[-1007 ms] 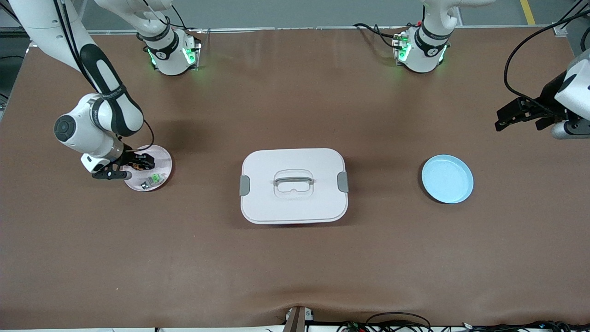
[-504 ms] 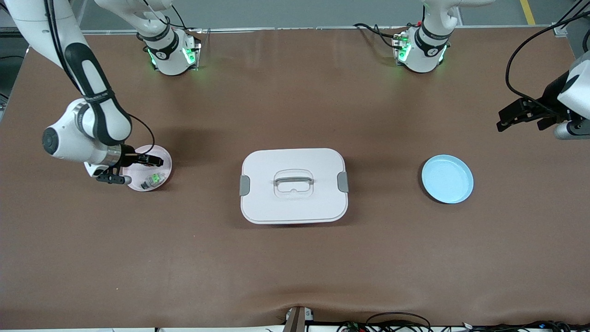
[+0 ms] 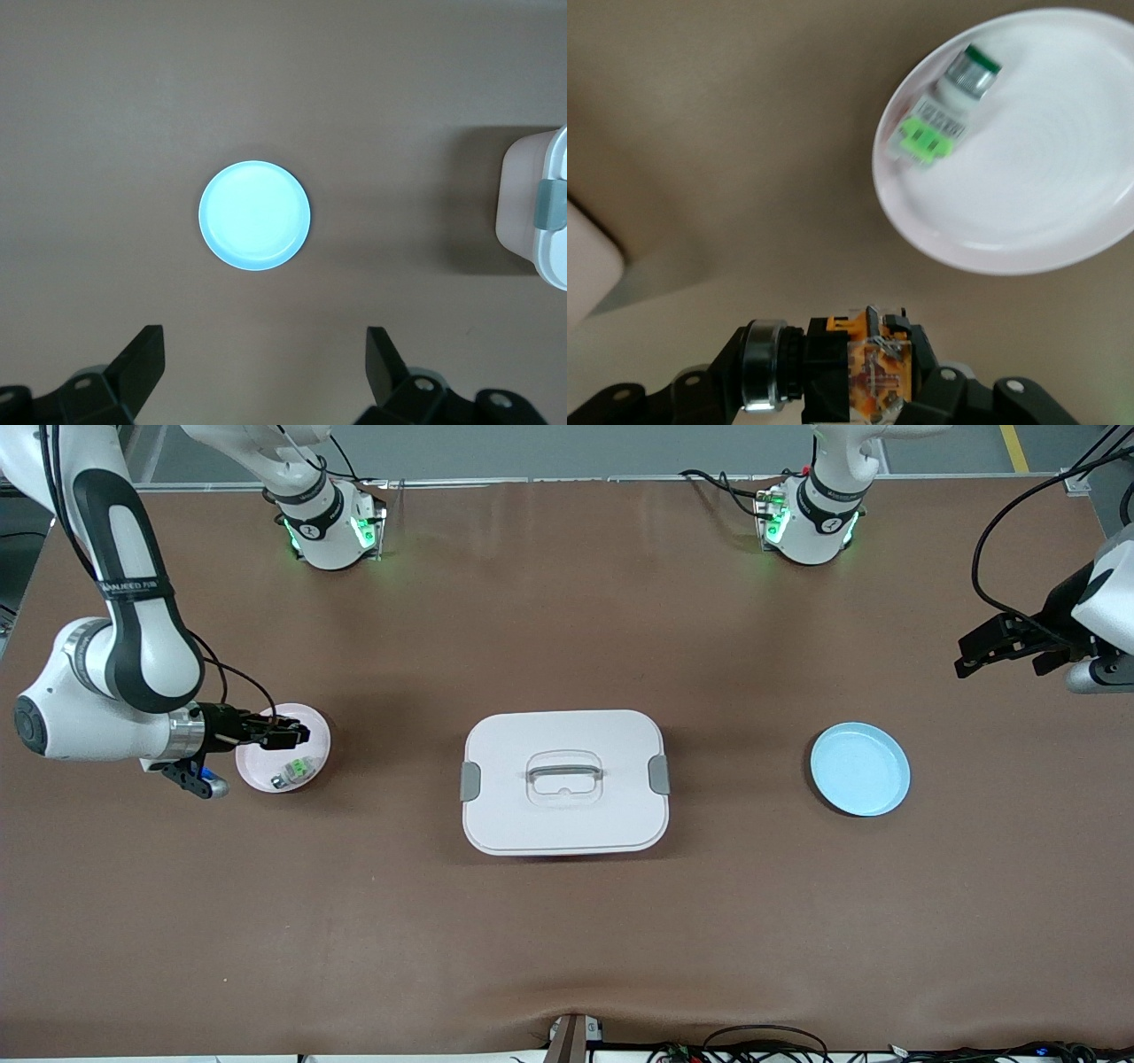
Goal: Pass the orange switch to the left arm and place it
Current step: 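Lift the orange switch with the right gripper and carry it over the box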
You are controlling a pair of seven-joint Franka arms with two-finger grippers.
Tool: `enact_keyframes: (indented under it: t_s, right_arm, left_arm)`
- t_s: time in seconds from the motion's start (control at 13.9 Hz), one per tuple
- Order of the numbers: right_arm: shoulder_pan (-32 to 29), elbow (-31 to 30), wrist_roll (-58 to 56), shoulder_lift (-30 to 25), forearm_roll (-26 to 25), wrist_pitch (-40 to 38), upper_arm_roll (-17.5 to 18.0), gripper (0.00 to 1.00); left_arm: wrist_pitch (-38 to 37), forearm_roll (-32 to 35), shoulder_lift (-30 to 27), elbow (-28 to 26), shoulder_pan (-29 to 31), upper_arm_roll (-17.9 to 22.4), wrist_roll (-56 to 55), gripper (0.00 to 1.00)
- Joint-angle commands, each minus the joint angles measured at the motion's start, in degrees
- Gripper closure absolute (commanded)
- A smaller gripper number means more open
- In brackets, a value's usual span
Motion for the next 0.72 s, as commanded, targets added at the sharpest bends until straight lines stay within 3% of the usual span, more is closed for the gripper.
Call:
enact_keyframes:
  t_s: [0.0, 0.36, 0.65]
  right_arm:
    - [2.70, 4.59, 9.49, -0.89, 1.03, -5.85, -0.01, 1.00]
    - [7.54, 8.30, 25.94, -3.69, 3.57, -12.20, -0.01, 1.00]
    - [14.91, 12.32, 42.17, -3.53, 7.87, -10.37, -0.10, 1.00]
  left_arm:
    - [-1.09, 0.09, 0.34, 0.92, 0.29, -0.03, 1.32, 0.00]
    - [-1.01, 0.09, 0.34, 0.92, 0.29, -0.03, 1.32, 0.00]
    - [-1.01, 0.09, 0.60, 0.92, 0.29, -0.03, 1.41, 0.00]
